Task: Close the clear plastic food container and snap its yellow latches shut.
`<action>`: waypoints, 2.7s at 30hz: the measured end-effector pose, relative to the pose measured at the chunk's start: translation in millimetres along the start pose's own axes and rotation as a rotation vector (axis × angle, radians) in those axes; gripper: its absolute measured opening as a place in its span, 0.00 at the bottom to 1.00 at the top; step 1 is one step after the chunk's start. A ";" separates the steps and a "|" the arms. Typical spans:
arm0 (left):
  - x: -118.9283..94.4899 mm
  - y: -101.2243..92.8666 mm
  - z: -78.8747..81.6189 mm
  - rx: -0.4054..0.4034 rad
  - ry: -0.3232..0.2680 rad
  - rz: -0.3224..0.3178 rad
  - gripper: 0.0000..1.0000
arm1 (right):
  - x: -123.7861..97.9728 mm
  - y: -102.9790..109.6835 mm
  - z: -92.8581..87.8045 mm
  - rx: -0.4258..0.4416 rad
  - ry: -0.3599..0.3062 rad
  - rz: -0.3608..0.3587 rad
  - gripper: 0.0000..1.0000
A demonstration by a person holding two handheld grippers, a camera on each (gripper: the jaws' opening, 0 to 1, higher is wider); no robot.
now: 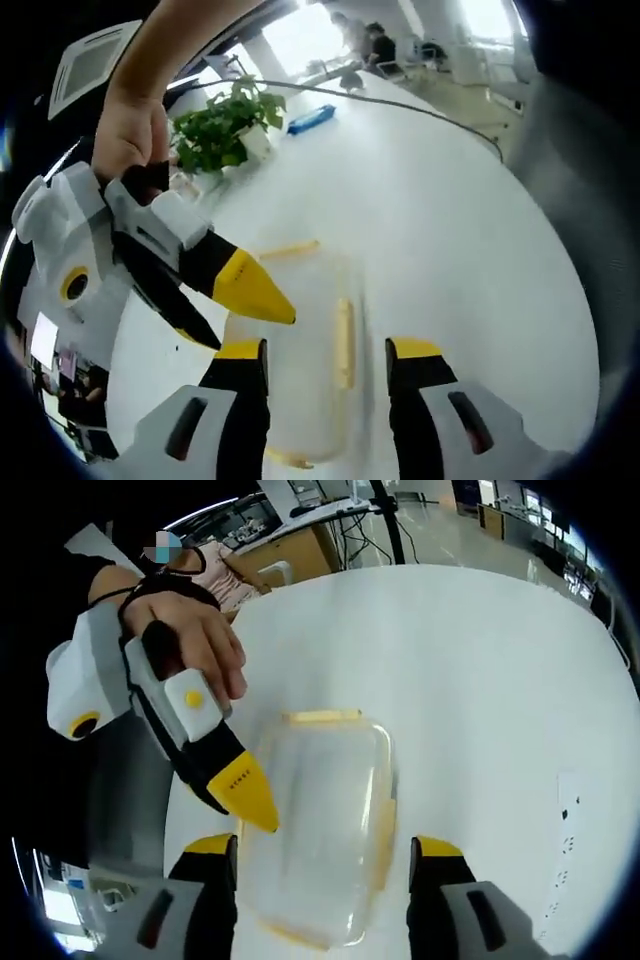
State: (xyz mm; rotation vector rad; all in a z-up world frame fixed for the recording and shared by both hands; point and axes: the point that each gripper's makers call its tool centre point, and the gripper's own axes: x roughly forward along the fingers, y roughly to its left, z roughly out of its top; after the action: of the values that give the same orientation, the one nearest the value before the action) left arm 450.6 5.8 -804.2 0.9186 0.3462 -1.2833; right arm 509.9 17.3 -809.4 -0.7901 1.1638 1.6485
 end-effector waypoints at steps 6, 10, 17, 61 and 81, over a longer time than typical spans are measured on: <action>-8.1 10.6 2.5 -0.015 0.000 -0.090 0.46 | -4.8 10.3 3.8 -0.042 0.000 -0.031 0.69; -11.4 20.7 1.5 -0.046 0.016 -0.126 0.47 | -12.3 14.4 8.6 -0.068 -0.027 -0.069 0.67; -12.9 32.9 -9.2 -0.118 0.065 -0.203 0.48 | -21.4 19.1 7.3 -0.086 -0.063 -0.175 0.66; -25.6 49.1 -38.2 -0.654 0.266 0.279 0.52 | -27.1 15.8 -42.8 0.506 -0.290 -0.755 0.65; -27.6 51.6 -69.5 -1.226 -0.042 0.464 0.59 | -15.4 13.2 -56.4 0.963 -0.882 -0.685 0.64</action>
State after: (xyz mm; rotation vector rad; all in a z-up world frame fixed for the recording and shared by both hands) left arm 507.9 76.2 -807.9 -0.0944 0.7176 -0.4653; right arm 502.3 -42.2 -810.7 0.1856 0.7426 0.5663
